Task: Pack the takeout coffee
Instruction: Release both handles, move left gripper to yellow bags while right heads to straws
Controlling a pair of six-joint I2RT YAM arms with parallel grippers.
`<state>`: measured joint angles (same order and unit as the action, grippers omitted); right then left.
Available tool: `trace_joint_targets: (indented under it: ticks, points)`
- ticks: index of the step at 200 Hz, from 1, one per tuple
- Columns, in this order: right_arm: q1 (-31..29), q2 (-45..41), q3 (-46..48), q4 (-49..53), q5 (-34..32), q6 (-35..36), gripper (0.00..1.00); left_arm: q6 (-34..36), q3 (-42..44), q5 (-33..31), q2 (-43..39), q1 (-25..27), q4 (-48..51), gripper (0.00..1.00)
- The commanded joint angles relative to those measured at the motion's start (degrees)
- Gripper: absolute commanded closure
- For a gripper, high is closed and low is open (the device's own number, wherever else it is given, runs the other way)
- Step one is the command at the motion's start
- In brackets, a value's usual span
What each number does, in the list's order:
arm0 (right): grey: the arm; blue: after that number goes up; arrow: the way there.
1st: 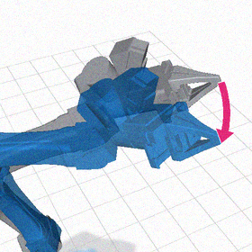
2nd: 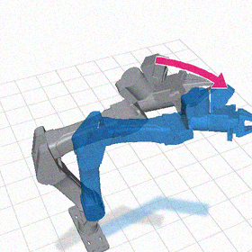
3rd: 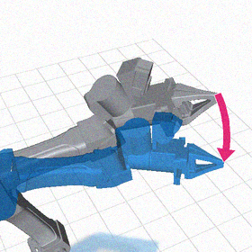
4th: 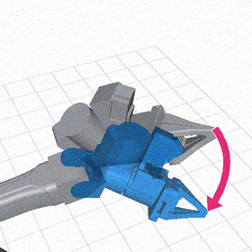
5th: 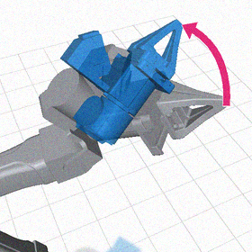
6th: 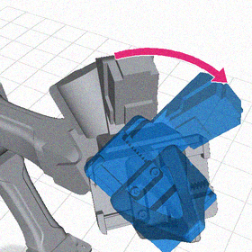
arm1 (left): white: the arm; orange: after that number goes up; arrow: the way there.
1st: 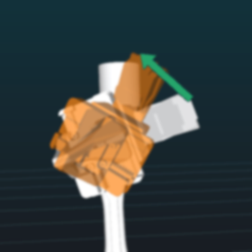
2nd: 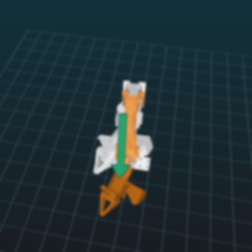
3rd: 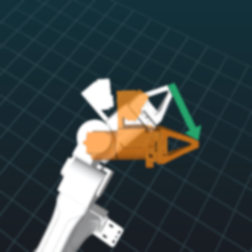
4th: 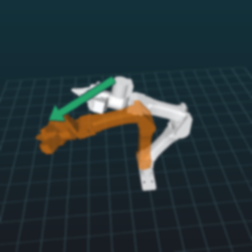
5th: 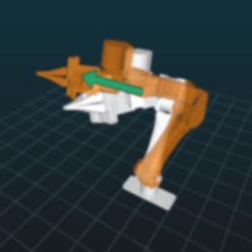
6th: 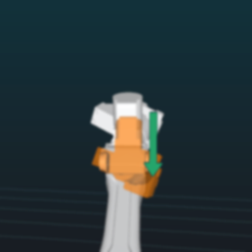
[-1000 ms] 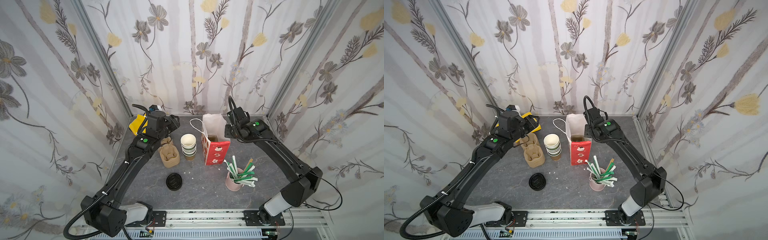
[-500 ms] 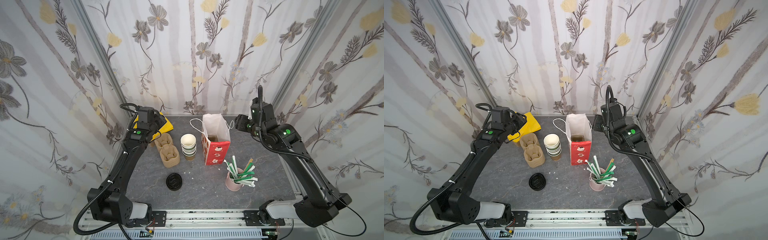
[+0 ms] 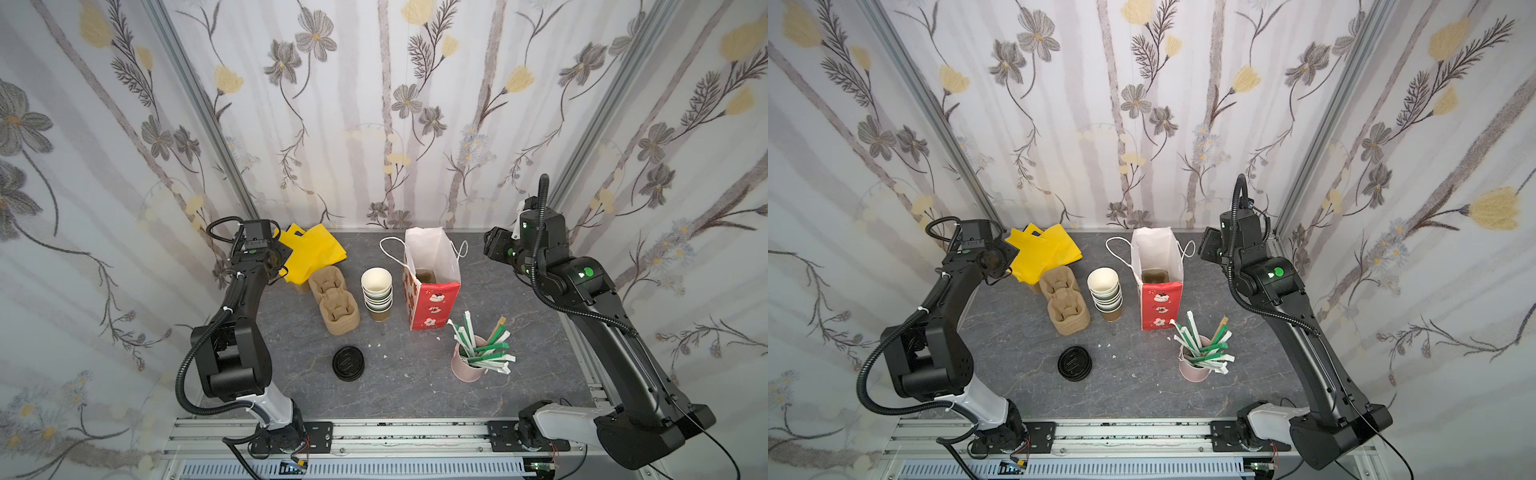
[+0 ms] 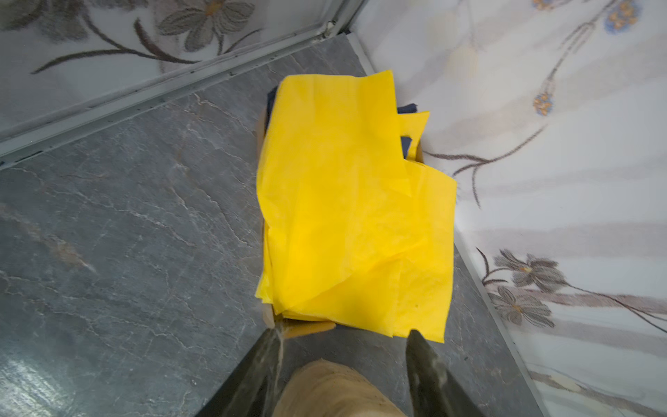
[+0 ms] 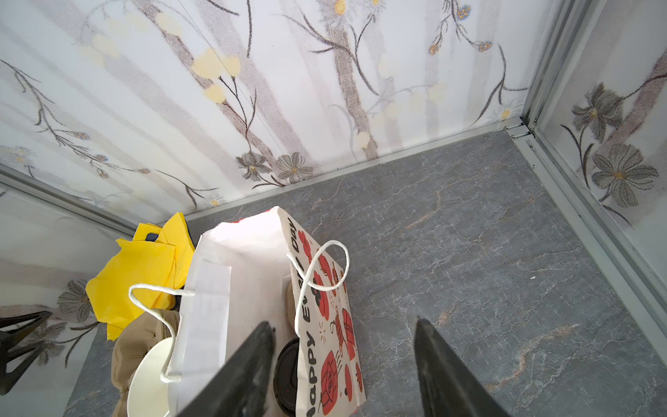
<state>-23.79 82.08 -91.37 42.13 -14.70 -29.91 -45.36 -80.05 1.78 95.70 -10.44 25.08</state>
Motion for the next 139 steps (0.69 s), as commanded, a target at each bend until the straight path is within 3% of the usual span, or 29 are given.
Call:
trace_joint_targets:
  ticks: [1,83,115,139]
  points:
    - [0.32,0.35,0.48,-3.86,1.39,0.04,0.37,0.04,-1.86,1.28,3.04,-1.95,-0.03,0.42]
    - [1.45,1.43,2.63,-6.29,3.99,-3.00,0.38,5.36,-17.69,-0.92,20.08,-6.48,0.57,0.40]
    - [1.82,0.33,3.34,-4.86,4.84,-3.06,0.39,4.71,-17.66,0.85,20.80,-6.19,1.02,0.40]
    - [1.73,-0.50,3.77,1.65,11.02,-0.59,0.41,4.91,-14.87,0.72,17.99,-4.93,0.85,0.40]
